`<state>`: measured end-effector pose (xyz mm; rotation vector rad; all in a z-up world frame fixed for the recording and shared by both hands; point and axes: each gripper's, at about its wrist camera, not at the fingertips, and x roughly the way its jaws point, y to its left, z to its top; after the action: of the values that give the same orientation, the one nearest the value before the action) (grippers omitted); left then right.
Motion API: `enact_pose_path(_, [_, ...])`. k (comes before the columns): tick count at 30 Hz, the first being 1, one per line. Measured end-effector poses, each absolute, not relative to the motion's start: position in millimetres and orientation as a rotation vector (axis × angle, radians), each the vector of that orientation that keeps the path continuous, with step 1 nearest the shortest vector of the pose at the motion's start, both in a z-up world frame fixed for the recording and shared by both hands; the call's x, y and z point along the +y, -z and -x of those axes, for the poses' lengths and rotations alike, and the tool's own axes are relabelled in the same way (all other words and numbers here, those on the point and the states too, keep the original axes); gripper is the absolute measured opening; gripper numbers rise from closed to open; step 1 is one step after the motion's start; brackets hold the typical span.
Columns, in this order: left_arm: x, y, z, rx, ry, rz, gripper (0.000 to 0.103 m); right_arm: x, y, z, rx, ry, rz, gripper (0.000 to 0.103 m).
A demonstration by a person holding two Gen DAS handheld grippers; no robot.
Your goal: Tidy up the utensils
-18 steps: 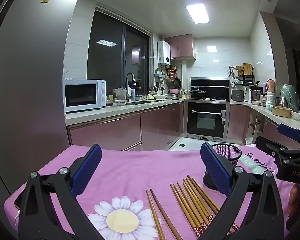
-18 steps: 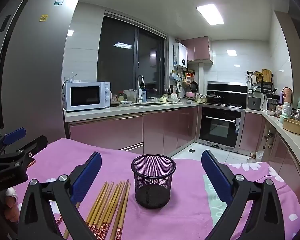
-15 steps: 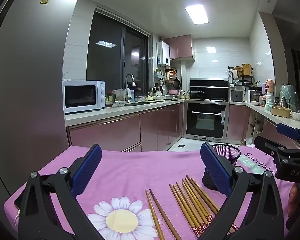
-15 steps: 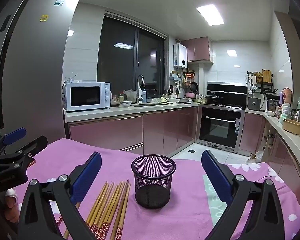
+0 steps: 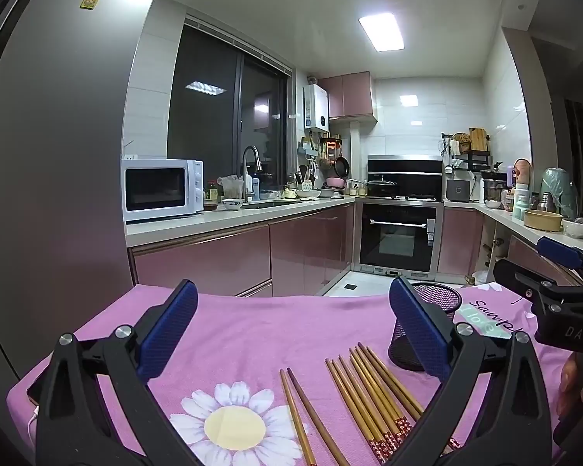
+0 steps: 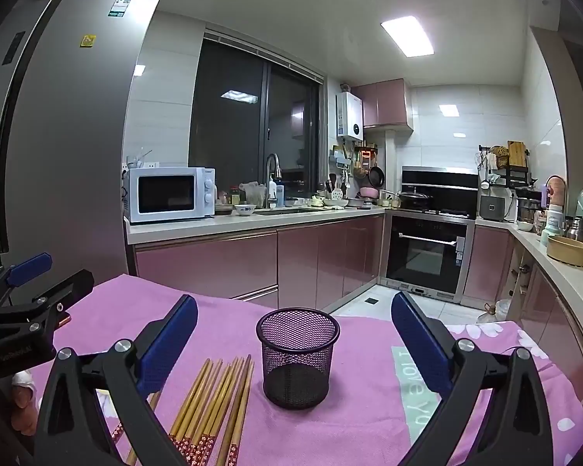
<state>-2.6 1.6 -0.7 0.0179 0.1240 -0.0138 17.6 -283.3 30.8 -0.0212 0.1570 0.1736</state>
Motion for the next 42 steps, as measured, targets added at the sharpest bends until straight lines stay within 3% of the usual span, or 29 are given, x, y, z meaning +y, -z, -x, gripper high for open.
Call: enact_pose_path(42, [0.6, 2.9, 3.4, 0.12, 0.015, -0.015, 0.097, -284.5, -33.6, -18.6, 0.159, -0.184, 0.016, 0.097])
